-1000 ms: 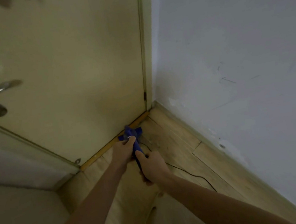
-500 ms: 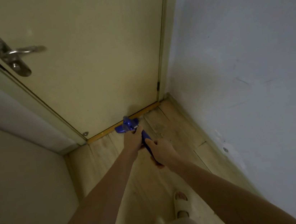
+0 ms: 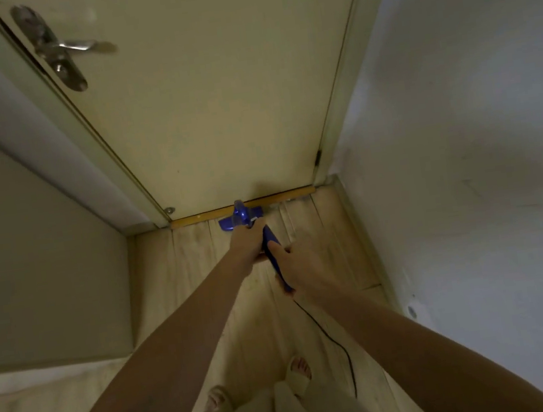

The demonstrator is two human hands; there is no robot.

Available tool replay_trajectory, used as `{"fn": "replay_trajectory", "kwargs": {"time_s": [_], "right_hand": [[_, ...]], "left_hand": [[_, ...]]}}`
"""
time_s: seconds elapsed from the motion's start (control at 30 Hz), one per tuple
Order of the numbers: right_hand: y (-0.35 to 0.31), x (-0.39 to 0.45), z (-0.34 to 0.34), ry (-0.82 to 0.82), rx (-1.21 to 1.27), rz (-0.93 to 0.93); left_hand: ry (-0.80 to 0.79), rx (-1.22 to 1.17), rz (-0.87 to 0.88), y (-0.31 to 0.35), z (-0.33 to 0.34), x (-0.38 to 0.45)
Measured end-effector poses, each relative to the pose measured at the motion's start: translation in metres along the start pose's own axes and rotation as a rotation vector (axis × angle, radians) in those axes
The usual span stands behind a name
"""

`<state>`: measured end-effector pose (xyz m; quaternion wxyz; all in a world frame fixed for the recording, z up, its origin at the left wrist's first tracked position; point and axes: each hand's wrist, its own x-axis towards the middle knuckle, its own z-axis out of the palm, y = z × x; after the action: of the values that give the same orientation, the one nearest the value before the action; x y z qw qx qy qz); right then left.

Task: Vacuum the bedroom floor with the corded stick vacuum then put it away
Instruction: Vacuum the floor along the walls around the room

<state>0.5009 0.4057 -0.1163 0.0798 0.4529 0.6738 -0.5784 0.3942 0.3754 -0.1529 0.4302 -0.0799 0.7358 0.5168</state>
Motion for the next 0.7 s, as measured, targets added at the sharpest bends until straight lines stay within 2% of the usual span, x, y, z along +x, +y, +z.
{"fn": "replay_trajectory", "kwargs": {"time_s": [0.13,0.3,0.47,0.7], "right_hand": [[0.015,0.009,0.001,-0.033,0.019,0.030],[0.014,-0.008,-0.025,0.090,0.185,0.054],[0.015,-0.025,-0.036,0.119,0.251,0.058],[0.013,0.002,0.002,0.053,0.130,0.039]], "left_hand": [[0.010,-0.004,-0.046,-0.008,0.007,0.011],[-0.044,-0.056,-0.016,-0.009,0.036,0.007],[-0.088,-0.040,-0.029,-0.011,0.048,0.001],[-0.016,0.028,0.021,-0.013,0.012,0.023]]}}
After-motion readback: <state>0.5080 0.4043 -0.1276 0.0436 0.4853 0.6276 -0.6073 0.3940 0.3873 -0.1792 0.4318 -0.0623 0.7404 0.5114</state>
